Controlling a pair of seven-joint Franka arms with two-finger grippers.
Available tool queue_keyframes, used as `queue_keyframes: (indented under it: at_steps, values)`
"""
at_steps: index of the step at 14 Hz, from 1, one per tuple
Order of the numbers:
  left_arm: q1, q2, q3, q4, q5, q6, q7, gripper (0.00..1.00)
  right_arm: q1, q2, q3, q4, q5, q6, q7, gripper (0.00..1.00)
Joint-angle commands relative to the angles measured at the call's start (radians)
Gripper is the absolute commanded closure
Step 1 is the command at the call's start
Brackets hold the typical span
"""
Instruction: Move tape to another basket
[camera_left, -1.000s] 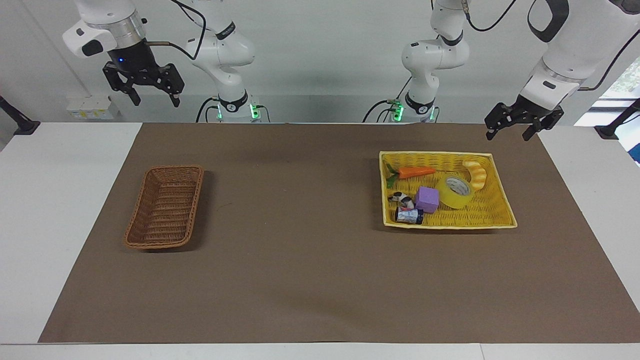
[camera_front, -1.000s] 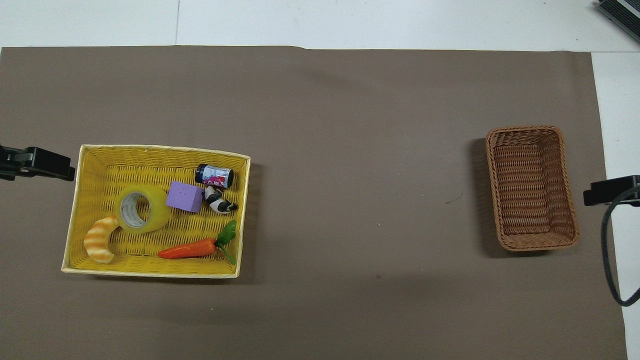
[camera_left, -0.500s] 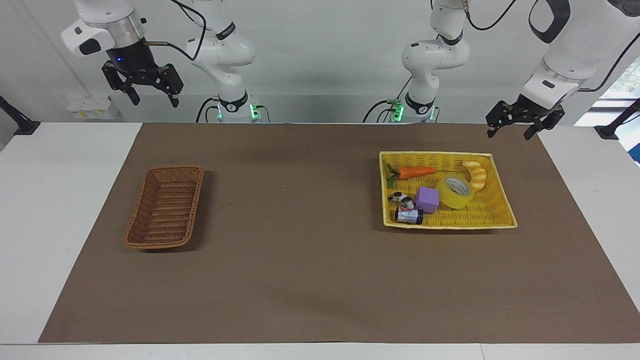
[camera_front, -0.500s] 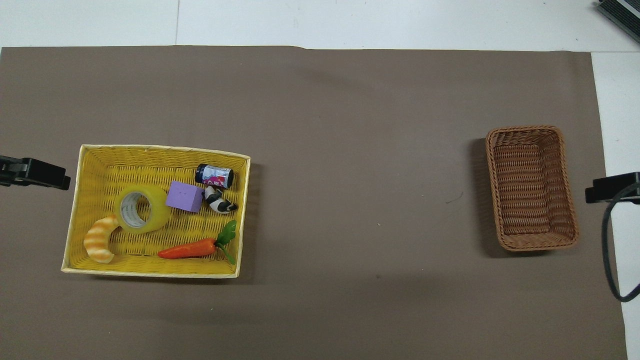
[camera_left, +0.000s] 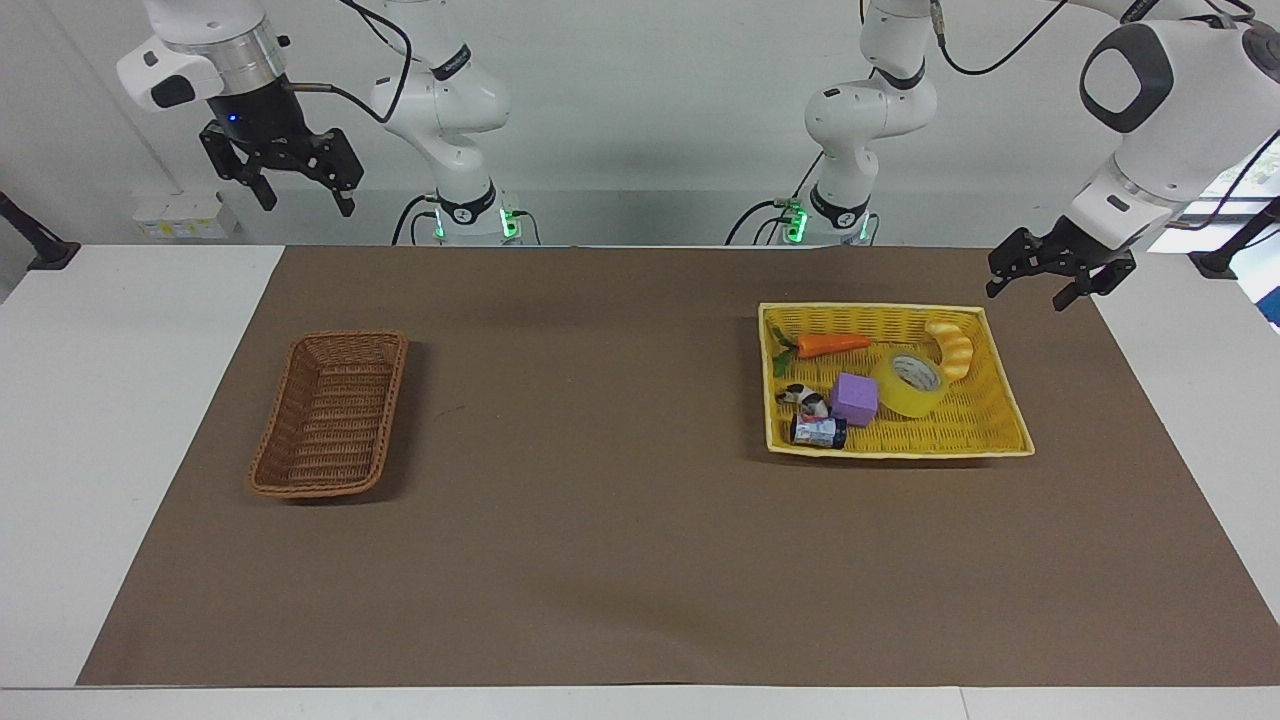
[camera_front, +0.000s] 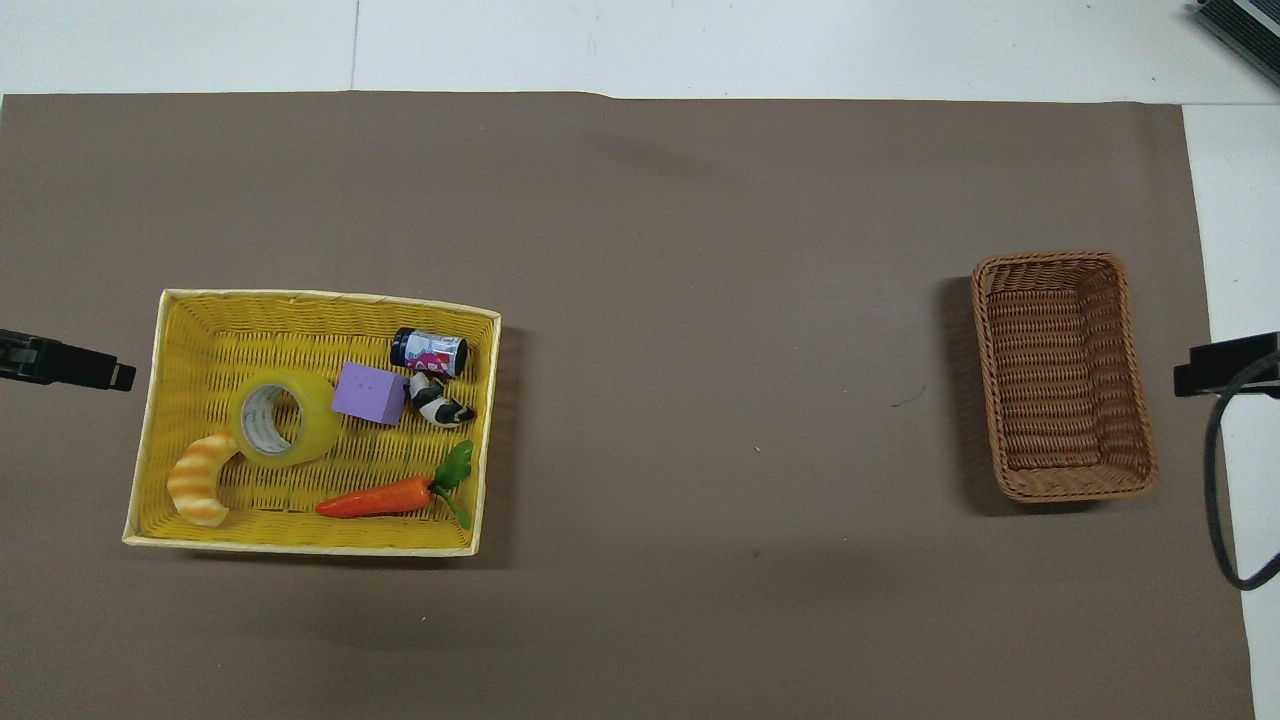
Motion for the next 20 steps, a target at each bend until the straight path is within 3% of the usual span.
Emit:
queue_keyframes:
  at_steps: [1,3,7,12,13,14,17,20]
  values:
    - [0.034,-0.031,-0.007,-0.113,-0.059,0.102,0.078,0.0,-0.006,0.001,0.008,0.001,-0.008,0.004,0.02,0.0]
    - [0.06,0.0,-0.007,-0.156,-0.146,0.151,0.107,0.0,-0.004,0.001,0.008,0.0,-0.008,0.007,0.021,0.0]
    - [0.058,0.063,-0.007,-0.237,-0.163,0.251,0.216,0.0,-0.006,0.003,0.006,-0.002,-0.006,0.008,0.018,0.0]
    - [0.031,0.092,-0.007,-0.398,-0.18,0.467,0.264,0.0,-0.004,0.004,0.006,-0.008,0.0,0.034,0.016,0.0]
    - [0.025,0.103,-0.007,-0.421,-0.18,0.5,0.264,0.06,-0.004,0.004,0.006,-0.008,0.0,0.045,0.013,0.0]
    - [0.011,0.109,-0.009,-0.446,-0.182,0.547,0.263,0.24,-0.004,0.004,0.006,-0.008,0.0,0.047,0.01,0.0]
    - [-0.012,0.109,-0.009,-0.509,-0.212,0.641,0.261,1.0,-0.006,0.007,0.006,-0.008,0.0,0.048,0.01,0.0]
    - [0.001,0.114,-0.007,-0.489,-0.223,0.63,0.256,1.0,-0.007,0.007,0.006,-0.011,0.0,0.077,0.015,0.0]
